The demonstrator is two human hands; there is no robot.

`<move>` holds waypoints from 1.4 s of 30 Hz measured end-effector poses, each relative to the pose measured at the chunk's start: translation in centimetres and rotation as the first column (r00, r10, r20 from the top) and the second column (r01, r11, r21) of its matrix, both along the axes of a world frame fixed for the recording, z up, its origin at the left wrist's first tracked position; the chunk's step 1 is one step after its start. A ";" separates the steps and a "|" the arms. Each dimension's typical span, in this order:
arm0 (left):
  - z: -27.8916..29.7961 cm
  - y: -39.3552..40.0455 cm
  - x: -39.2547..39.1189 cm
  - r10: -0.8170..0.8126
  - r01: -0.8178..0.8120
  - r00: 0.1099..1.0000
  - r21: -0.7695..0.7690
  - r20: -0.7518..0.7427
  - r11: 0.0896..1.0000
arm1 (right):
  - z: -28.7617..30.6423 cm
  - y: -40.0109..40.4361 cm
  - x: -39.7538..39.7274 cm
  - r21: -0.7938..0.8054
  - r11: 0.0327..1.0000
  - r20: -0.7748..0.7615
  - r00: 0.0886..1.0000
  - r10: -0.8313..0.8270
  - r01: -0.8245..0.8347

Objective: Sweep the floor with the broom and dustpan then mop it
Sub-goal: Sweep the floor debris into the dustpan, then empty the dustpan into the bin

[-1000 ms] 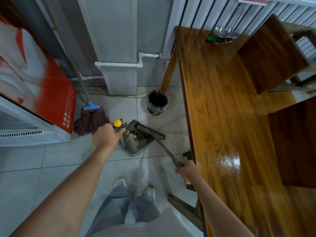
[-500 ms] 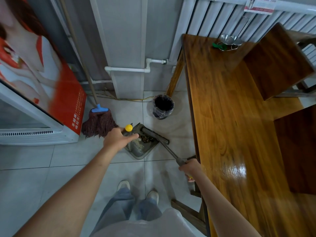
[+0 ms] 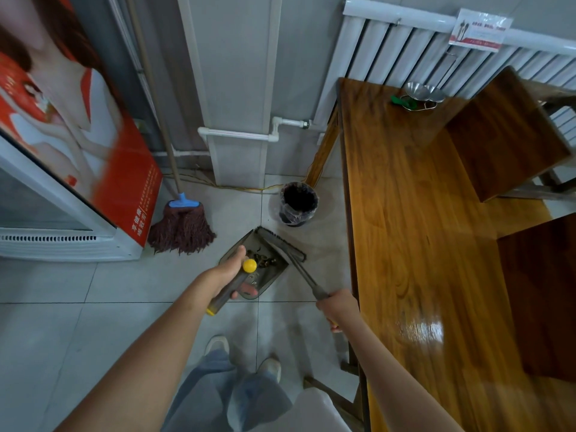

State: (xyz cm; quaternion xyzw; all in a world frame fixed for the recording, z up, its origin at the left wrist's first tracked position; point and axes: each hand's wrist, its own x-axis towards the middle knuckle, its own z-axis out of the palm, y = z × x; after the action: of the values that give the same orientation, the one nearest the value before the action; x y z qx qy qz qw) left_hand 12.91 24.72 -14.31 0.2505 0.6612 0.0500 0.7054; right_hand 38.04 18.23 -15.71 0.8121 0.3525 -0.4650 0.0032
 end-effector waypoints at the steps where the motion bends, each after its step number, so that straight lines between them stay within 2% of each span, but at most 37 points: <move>1: -0.1 -0.2 0.1 -0.022 0.022 1.000 -0.031 -0.004 0.999 | 0.1 0.2 0.1 0.013 1.000 -0.004 1.000 0.002 -0.001; 5: -0.5 -0.9 1.0 -0.071 0.068 0.997 -0.105 -0.019 0.992 | 0.2 1.2 1.0 0.051 0.998 -0.013 0.999 0.030 -0.029; 11: -1.8 -1.9 2.3 0.016 -0.013 1.000 -0.121 0.021 0.993 | -1.1 1.6 2.2 0.080 0.990 -0.003 0.993 0.117 -0.117; 17: -4.7 -3.0 4.5 0.194 -0.178 0.979 -0.204 0.062 0.963 | -2.7 0.2 3.6 0.103 0.979 0.006 0.985 0.175 -0.174; 21: -6.1 -4.3 6.2 0.240 -0.202 0.966 -0.292 0.100 0.935 | -3.7 -0.4 3.8 0.105 0.982 -0.021 0.987 0.158 -0.155; 26: -9.3 -6.0 7.6 0.453 -0.352 0.871 -0.399 0.193 0.847 | -5.0 -0.9 3.8 0.078 0.990 -0.040 0.992 0.122 -0.119; 28: -10.3 -6.2 7.7 0.511 -0.417 0.843 -0.397 0.168 0.818 | -5.6 -1.0 3.6 0.067 0.991 -0.024 0.993 0.116 -0.114; 33: -11.7 -6.1 7.9 0.535 -0.439 0.826 -0.392 0.178 0.809 | -6.6 -0.4 2.9 0.062 0.994 -0.023 0.995 0.094 -0.093; 39: -13.4 -6.7 8.1 0.529 -0.482 0.843 -0.295 0.101 0.825 | -7.2 -0.1 2.4 0.024 0.997 -0.060 0.995 0.074 -0.073; 42: -14.6 -7.0 8.3 0.578 -0.544 0.813 -0.270 0.064 0.795 | -7.5 -0.4 2.8 0.015 0.997 -0.065 0.995 0.074 -0.073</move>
State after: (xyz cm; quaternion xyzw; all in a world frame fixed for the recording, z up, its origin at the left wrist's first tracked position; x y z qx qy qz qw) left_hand 21.21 17.76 -28.89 -0.0483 0.6542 0.1949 0.7292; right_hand 40.87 17.83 -23.24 0.7831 0.3849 -0.4885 0.0035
